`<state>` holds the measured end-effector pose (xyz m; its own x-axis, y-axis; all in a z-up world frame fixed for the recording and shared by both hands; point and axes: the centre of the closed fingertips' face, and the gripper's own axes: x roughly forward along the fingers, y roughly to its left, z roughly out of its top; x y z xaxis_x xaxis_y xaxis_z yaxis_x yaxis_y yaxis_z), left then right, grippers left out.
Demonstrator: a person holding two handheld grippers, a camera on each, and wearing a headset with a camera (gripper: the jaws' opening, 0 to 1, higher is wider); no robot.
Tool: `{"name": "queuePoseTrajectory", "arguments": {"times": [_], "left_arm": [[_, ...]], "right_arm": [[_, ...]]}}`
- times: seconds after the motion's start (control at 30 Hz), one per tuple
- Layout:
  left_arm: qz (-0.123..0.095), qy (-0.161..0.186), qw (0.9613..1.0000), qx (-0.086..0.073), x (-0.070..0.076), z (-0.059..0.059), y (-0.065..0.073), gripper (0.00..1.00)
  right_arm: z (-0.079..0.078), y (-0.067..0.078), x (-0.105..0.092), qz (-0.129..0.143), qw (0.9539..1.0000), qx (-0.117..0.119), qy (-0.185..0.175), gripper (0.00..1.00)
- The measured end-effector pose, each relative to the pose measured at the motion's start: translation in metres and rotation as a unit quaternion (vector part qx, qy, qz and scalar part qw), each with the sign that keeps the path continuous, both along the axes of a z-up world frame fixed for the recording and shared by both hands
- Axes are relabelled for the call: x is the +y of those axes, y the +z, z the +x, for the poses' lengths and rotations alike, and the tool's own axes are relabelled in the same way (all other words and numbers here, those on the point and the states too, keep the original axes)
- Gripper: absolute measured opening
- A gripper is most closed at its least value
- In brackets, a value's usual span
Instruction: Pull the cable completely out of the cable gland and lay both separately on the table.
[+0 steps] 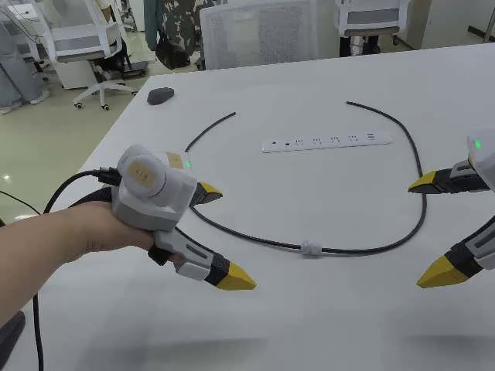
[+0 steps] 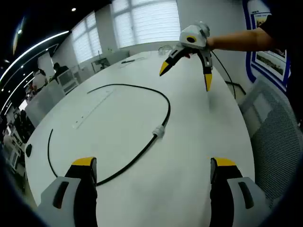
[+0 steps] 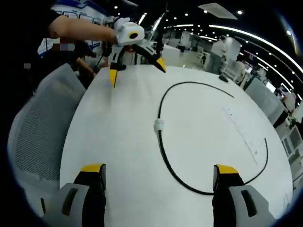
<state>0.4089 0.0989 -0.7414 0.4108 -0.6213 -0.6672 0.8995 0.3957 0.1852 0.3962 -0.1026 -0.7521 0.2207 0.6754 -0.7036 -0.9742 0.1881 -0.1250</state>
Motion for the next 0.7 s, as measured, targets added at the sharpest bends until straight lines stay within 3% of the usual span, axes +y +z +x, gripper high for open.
{"name": "queuePoseTrajectory", "arguments": {"times": [0.17, 0.3, 0.4, 0.53, 0.6, 0.7], "left_arm": [[-0.001, 0.005, 1.0, 0.0, 0.0014, 0.0, 0.0016, 1.0], [0.006, 0.004, 0.9997, -0.025, 0.0019, 0.0051, 0.0058, 1.0], [-0.004, 0.008, 0.9998, -0.015, -0.0009, 0.0043, 0.0065, 1.0], [-0.005, 0.008, 0.9998, -0.016, -0.0023, 0.0048, 0.0066, 1.0], [-0.004, 0.011, 0.9999, -0.001, -0.0018, 0.003, 0.0029, 1.0], [-0.004, 0.007, 1.0, -0.001, -0.0024, 0.0025, 0.0024, 0.97]], "right_arm": [[-0.0025, -0.0031, 0.002, -0.002, 1.0, 0.004, 0.001, 0.99], [-0.0026, -0.0027, 0.002, -0.003, 1.0, 0.003, 0.002, 0.99], [-0.0018, -0.0018, 0.0014, -0.004, 1.0, 0.002, 0.002, 0.99], [-0.0016, -0.0012, 0.0014, -0.005, 1.0, 0.001, 0.002, 0.98], [-0.0026, -0.0025, 0.0013, -0.008, 1.0, 0.002, 0.004, 0.98], [-0.0033, -0.0035, 0.0016, -0.009, 0.9999, 0.003, 0.005, 0.98]]}}
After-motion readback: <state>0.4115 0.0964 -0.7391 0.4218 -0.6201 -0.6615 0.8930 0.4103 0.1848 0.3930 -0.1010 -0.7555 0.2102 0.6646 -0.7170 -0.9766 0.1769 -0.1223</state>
